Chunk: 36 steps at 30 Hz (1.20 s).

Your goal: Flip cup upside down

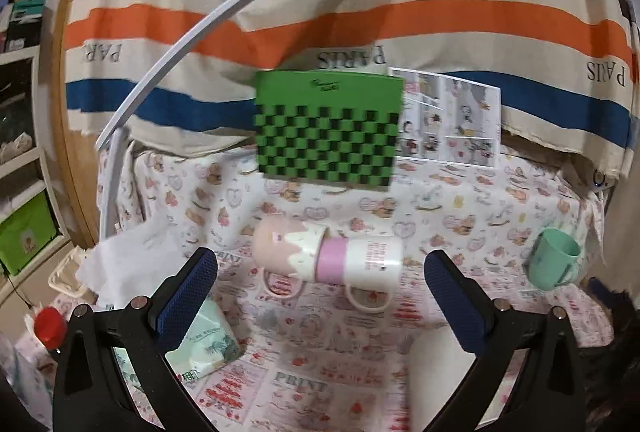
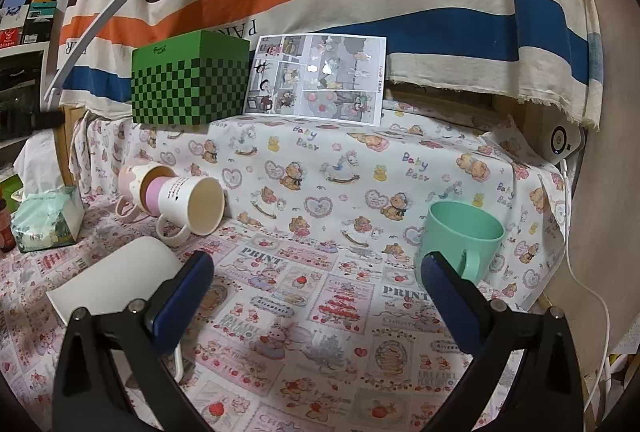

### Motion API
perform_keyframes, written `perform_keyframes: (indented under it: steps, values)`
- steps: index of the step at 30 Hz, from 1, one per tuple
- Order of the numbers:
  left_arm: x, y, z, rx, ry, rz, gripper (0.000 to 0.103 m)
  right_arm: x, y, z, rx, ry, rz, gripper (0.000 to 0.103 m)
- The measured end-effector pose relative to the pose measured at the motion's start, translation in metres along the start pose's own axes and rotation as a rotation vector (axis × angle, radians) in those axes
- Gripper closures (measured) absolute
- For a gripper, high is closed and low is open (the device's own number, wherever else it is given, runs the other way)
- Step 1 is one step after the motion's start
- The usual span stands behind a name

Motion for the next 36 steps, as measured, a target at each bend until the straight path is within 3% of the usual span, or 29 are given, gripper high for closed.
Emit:
perform_keyframes:
  steps: [4, 9, 12, 15, 18, 22, 23, 26, 32, 34, 36]
  values:
    - [-0.029, -0.02, 0.003, 0.202, -0.012, -0.075, 0.0, -0.009, 0.001, 0.001, -0.007, -0.032, -0.061, 0.0]
    - [-0.056, -0.054, -0.027, 0.431, 0.024, -0.145, 0.0, -0.019, 0.001, 0.001, -0.008, -0.074, -0.092, 0.0]
    - [-0.069, -0.07, -0.049, 0.504, -0.027, -0.135, 0.0, -0.021, -0.003, 0.0, 0.01, -0.081, -0.094, 0.0]
    - [-0.079, -0.082, -0.072, 0.591, 0.022, -0.199, 0.0, -0.021, -0.002, -0.001, 0.009, -0.081, -0.099, 0.0]
    - [-0.089, -0.089, -0.085, 0.637, 0.056, -0.248, 0.0, -0.021, -0.002, -0.002, 0.013, -0.079, -0.102, 0.0]
    - [-0.099, -0.098, -0.1, 0.702, 0.017, -0.232, 0.003, -0.024, -0.003, -0.002, 0.015, -0.084, -0.113, 0.0]
    - [-0.1, -0.098, -0.104, 0.72, 0.03, -0.232, 0.008, -0.024, -0.002, -0.002, 0.013, -0.086, -0.116, 0.0]
    - [-0.102, -0.101, -0.111, 0.767, 0.095, -0.272, 0.01, -0.025, -0.002, 0.0, 0.003, -0.088, -0.12, 0.0]
    - [-0.094, -0.114, -0.112, 0.793, 0.138, -0.243, 0.01, -0.023, -0.001, 0.001, -0.007, -0.079, -0.129, 0.0]
    - [-0.094, -0.118, -0.117, 0.816, 0.14, -0.248, 0.013, -0.023, -0.001, 0.001, -0.004, -0.078, -0.131, 0.0]
    - [-0.093, -0.119, -0.119, 0.837, 0.139, -0.23, 0.026, -0.025, -0.001, 0.001, -0.004, -0.08, -0.135, 0.0]
Point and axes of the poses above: each gripper's, at about its wrist camera, not at the fingertips, and y roughly against the way its jaws point, x to its left, z to its top, the point moved 7 cm from there along -y, roughly the way its jaws point, and after that the axes turned 11 degrees about -z, right-handed, at the moved point
